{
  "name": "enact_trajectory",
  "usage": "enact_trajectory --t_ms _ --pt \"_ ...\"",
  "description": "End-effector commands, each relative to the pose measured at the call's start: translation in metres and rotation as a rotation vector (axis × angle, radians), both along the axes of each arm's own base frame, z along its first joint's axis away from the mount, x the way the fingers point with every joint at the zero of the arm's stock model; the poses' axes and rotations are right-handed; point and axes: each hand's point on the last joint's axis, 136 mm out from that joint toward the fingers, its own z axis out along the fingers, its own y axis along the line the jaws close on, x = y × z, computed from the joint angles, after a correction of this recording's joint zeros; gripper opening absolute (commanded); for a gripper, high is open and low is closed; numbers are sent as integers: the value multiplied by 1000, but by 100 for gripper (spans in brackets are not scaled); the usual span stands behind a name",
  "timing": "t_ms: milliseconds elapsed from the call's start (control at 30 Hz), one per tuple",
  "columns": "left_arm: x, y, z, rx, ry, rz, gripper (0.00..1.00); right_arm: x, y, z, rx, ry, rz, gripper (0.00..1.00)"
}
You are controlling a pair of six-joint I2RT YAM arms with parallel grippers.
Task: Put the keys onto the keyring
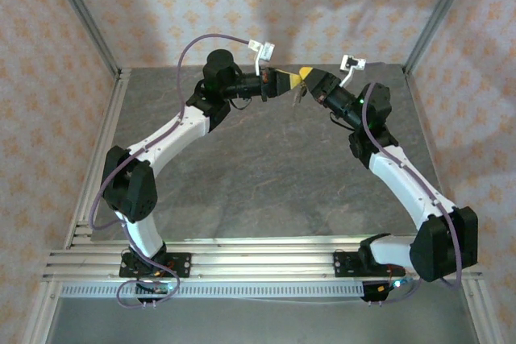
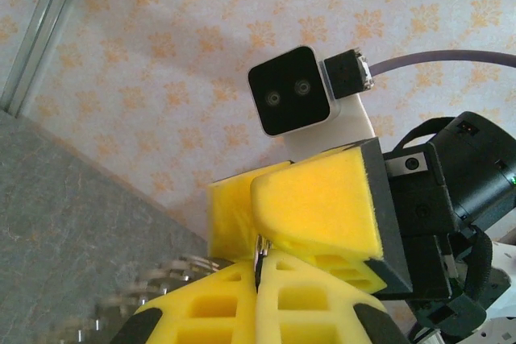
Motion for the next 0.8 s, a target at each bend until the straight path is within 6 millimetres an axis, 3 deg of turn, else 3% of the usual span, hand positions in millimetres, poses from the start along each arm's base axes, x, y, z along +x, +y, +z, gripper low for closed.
enact_trajectory --t_ms 0,100,300,533,633,767 --pt "-16 5 41 -53 -124 -16 0 -6 4 4 9 -44 19 17" --pt "-17 5 41 -52 -125 -17 0 -6 2 2 6 -42 10 9" --pt "-14 5 42 -56 -126 3 0 -8 4 -3 10 -33 24 14" --pt "-8 6 42 -79 -115 25 0 -9 8 -12 54 -13 50 10" --pt "-6 6 42 -83 -112 36 0 -9 9 -15 66 -7 52 0" --pt "-4 6 40 -85 -104 43 0 -9 12 -13 102 -11 60 0"
